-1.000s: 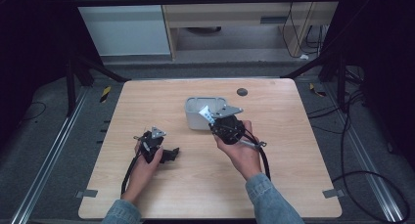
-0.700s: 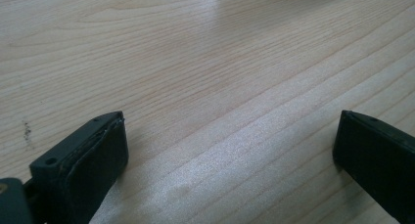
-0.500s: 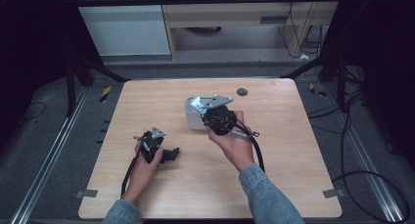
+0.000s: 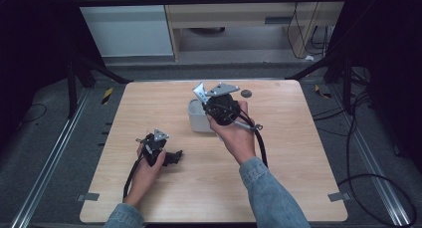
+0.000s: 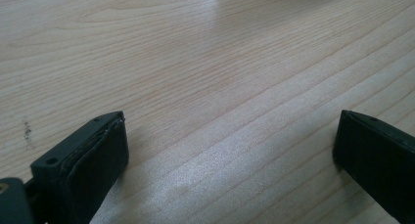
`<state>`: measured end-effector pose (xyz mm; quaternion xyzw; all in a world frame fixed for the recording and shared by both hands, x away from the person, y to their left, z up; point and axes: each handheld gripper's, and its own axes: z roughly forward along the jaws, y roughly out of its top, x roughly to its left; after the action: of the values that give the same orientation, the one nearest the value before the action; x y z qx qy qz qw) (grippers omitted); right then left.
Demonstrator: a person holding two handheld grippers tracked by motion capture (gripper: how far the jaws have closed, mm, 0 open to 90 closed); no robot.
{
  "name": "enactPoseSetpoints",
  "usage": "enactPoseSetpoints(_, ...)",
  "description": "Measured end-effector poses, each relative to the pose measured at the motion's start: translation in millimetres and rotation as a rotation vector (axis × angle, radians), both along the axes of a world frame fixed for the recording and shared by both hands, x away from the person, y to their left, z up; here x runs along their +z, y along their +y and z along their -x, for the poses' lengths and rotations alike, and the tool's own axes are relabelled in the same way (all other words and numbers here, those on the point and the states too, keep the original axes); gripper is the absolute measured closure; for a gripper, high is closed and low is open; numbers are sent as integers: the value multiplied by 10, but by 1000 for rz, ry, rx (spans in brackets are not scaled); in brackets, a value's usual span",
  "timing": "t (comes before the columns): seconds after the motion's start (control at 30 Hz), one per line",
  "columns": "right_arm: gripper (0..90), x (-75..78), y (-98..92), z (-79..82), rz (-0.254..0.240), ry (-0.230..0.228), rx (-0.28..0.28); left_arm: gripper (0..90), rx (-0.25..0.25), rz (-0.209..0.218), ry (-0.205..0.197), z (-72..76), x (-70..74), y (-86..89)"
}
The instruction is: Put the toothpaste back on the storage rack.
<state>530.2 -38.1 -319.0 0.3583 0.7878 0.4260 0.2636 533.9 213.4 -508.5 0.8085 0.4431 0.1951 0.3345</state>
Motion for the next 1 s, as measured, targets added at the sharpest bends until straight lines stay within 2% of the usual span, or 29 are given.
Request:
enactPoseSetpoints(0.13,780,46,-36,-46,-32,-11,-20,0,0,0,0,0,0,0)
enactPoseSetpoints(0.53,780,116,-45,-160,-81,-53,-80,0,0,0,-1,0,0,0)
enactPoseSetpoints(1.0,779,252,5,-334,-120,-145,-144,0,-1,-2,1,1,1,1)
